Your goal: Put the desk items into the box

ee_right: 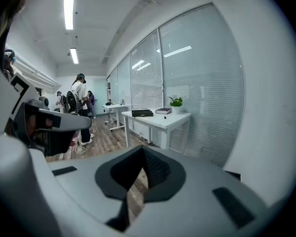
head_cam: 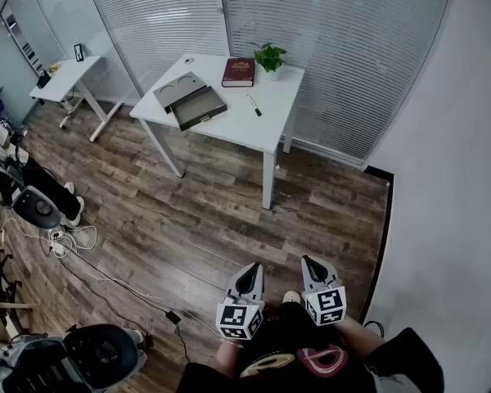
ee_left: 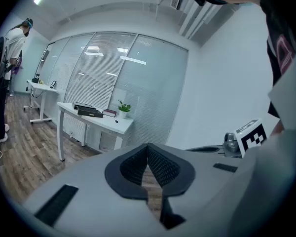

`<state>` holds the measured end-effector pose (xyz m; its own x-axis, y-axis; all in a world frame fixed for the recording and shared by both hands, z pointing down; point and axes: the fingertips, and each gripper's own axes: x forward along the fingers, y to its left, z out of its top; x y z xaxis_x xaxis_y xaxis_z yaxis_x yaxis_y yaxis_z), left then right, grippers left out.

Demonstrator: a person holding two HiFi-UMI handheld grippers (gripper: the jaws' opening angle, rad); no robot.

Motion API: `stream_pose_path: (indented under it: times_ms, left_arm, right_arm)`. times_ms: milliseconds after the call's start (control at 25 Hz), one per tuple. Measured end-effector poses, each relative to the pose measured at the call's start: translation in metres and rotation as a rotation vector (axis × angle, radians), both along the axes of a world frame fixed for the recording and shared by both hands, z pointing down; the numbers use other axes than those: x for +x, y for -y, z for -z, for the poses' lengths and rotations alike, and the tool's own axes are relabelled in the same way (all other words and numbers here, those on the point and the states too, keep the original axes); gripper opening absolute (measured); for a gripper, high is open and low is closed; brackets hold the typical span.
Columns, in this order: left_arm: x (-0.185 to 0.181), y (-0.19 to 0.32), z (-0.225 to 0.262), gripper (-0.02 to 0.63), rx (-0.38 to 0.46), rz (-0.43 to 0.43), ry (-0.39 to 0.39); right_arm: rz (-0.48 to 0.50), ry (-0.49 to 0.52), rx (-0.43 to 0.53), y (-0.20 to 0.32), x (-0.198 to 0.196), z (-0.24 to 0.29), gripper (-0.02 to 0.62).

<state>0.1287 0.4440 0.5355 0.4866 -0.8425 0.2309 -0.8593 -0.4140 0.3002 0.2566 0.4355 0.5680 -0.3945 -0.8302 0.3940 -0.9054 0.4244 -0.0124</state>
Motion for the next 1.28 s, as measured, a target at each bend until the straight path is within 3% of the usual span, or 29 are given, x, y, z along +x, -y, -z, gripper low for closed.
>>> stream_pose_path:
  times_ms: [640,960,1280]
  left_arm:
    - [-0.057,0.023,0.005,0.018,0.025,-0.042,-0.016]
    - [-0.072,0.040,0.006,0.018,0.029,-0.037,0.001]
    - [-0.079,0.077,-0.001,0.018,0.020,0.013,0.031]
  right_arm:
    - [-0.081,0.083,0.084,0.024,-0.052,0.021,0.010]
    - [-0.069,0.088,0.070,0.036,-0.071,0.016,0.011]
    - [-0.017,0.090,0.046,0.088,-0.076,0.002,0.011]
